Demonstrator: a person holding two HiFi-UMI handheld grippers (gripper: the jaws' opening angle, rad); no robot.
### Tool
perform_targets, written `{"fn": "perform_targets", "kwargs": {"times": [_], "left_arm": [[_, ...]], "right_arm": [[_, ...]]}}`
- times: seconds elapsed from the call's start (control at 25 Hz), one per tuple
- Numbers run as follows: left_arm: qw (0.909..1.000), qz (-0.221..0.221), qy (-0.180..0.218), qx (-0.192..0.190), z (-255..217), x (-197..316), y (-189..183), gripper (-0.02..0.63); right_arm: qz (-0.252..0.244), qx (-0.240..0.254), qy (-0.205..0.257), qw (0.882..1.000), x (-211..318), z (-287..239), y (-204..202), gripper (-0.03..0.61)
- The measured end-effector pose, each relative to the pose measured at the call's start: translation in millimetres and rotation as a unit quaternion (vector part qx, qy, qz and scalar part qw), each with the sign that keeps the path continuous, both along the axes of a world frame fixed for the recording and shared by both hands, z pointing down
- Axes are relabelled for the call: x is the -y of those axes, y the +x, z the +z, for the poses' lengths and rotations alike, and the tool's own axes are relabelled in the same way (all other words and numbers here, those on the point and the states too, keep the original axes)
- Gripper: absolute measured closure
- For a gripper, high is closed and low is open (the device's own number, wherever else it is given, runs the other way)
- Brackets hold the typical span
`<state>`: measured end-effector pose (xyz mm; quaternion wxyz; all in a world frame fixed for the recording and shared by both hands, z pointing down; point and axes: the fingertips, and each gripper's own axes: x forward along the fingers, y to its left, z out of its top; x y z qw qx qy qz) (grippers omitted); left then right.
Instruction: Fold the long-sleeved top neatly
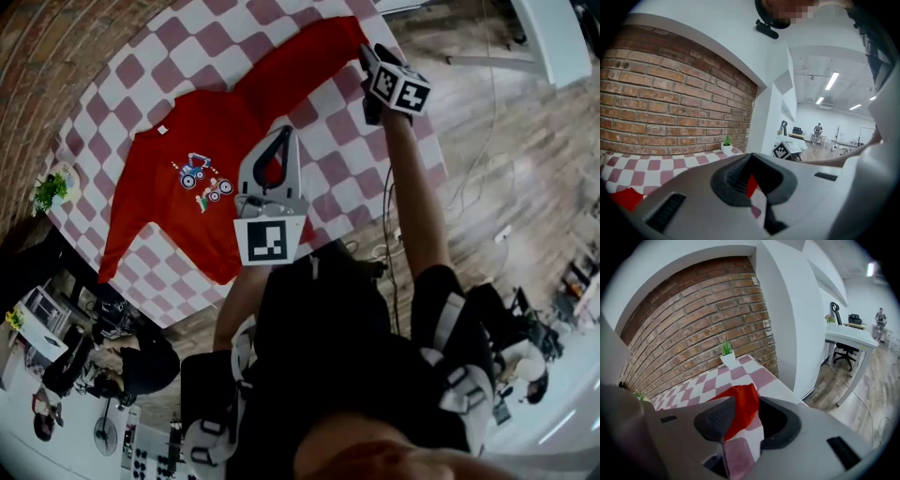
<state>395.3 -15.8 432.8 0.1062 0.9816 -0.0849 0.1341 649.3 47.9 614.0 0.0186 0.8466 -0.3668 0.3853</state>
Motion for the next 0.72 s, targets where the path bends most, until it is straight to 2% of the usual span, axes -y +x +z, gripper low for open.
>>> {"fn": "perform_targets", "kwargs": {"times": [0.24, 0.48, 0.6, 0.72], "left_arm": [[1.0000, -0.006, -0.001, 0.001, 9.8, 12.0, 5.6, 0.609], [0.9999, -0.010, 0.000, 0.006, 15.2, 21.9, 5.0, 0.609], [0.9999, -0.013, 0.001, 0.006, 15.6, 24.5, 3.8, 0.609], [0.9999, -0.016, 0.003, 0.002, 11.3, 25.3, 1.1, 0.609]], "right_arm": [[0.019, 0.043, -0.008, 0.999, 6.2, 34.1, 16.2, 0.428], [0.031, 0.081, 0.014, 0.996, 11.0, 46.1, 21.9, 0.434], [0.038, 0.084, 0.017, 0.996, 9.4, 45.5, 23.5, 0.512], [0.044, 0.083, 0.019, 0.995, 5.0, 42.4, 24.3, 0.532]]}}
